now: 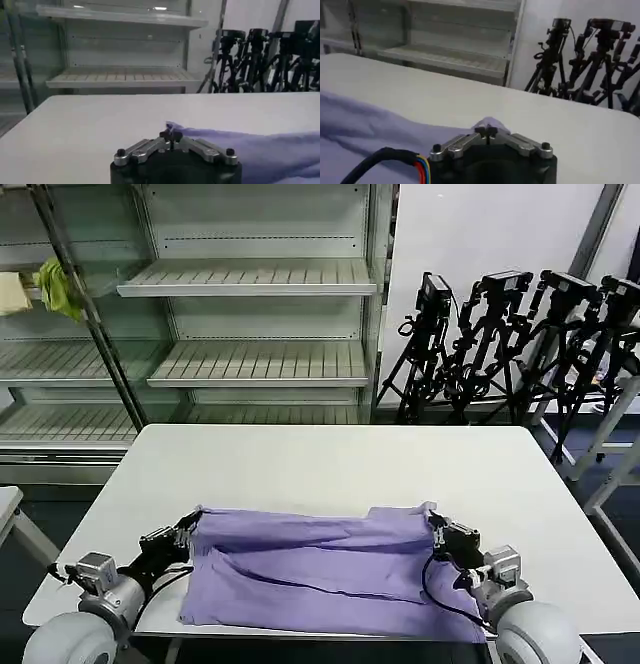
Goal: Fold and organize the clothes.
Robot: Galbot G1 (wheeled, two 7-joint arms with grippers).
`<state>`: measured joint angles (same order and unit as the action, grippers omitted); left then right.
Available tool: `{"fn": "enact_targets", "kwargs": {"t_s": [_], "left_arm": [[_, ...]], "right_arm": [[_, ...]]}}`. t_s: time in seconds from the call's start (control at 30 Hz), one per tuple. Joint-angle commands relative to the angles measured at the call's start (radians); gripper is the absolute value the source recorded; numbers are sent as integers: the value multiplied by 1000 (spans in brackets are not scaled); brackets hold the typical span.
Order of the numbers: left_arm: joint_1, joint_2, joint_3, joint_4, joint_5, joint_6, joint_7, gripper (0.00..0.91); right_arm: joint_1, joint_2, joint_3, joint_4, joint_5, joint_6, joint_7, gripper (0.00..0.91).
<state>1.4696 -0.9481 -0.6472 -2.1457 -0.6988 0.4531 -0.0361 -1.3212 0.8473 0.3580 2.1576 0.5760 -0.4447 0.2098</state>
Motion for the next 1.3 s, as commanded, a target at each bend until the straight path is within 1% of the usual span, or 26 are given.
{"fn": "enact_targets", "kwargs": {"t_s": [0.03,0.4,0.9,1.3], "left_arm": [[29,5,-13,-25,-8,11,-2,10],[89,20,-24,-41,-5,32,-4,10],[116,44,-27,-10,-5,53,-3,10],[125,46,-10,16,7,55,1,10]], "right_arm": [[-10,-2,3,6,-14,10,-2,0],[-67,-44,13,33,-16,13,3,0],[-153,-106,16,40,-43,30,9,0],[-189,-127,5,35,-61,37,12,0]]}}
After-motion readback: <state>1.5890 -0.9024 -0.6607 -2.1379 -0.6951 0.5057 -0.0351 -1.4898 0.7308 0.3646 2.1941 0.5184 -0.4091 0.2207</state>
